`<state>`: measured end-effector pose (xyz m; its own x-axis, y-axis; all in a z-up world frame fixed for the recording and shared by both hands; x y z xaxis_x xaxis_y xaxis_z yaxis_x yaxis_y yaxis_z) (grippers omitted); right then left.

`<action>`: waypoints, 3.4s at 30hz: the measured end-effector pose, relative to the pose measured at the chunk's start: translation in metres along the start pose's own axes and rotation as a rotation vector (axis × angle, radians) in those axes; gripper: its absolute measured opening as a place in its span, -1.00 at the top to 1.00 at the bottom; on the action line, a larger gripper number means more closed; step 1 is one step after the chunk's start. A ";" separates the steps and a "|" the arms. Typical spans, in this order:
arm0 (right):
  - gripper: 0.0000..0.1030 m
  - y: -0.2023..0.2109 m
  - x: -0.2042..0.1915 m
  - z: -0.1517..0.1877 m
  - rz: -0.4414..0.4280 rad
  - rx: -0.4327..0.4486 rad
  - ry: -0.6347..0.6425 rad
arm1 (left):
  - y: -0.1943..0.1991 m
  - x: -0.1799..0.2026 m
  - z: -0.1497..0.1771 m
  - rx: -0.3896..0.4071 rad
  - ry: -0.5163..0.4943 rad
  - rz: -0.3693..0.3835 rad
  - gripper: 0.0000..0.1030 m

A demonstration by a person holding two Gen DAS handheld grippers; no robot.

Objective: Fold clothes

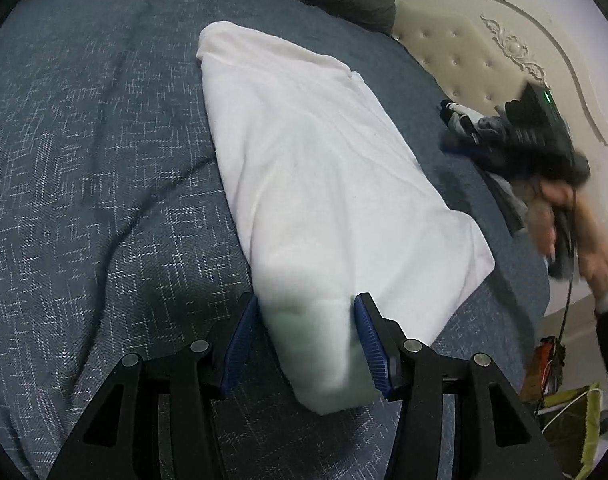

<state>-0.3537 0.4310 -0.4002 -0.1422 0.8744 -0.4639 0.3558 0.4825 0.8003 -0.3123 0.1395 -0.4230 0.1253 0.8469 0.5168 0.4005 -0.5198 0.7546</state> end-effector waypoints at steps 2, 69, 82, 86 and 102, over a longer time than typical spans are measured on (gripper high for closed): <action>0.51 -0.012 -0.013 -0.019 0.003 0.003 0.023 | 0.000 0.000 0.000 0.002 0.003 0.000 -0.05; 0.39 0.026 -0.022 0.005 0.000 -0.107 0.055 | 0.050 -0.032 -0.018 0.040 0.032 -0.055 -0.21; 0.40 0.035 -0.048 0.097 -0.028 -0.189 0.207 | 0.037 -0.014 -0.011 0.002 0.017 -0.131 -0.21; 0.56 0.017 -0.042 0.108 0.033 -0.229 0.251 | 0.034 -0.017 -0.006 -0.007 0.024 -0.141 -0.25; 0.65 0.015 -0.040 0.098 0.073 -0.193 0.258 | 0.036 -0.018 -0.010 0.004 0.018 -0.144 -0.26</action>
<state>-0.2519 0.3977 -0.4071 -0.3611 0.8792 -0.3107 0.1953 0.3971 0.8968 -0.3095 0.1043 -0.4011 0.0499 0.9106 0.4103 0.4167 -0.3924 0.8200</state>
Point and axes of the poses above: each gripper's, at about its wrist camera, not at the fingertips, and y roughly against the way its jaws point, x to its right, z to its underside, the point moved 9 cm from there along -y, roughly the way its jaws point, and after that the axes turned 3 degrees about y, right-handed, at the moved point
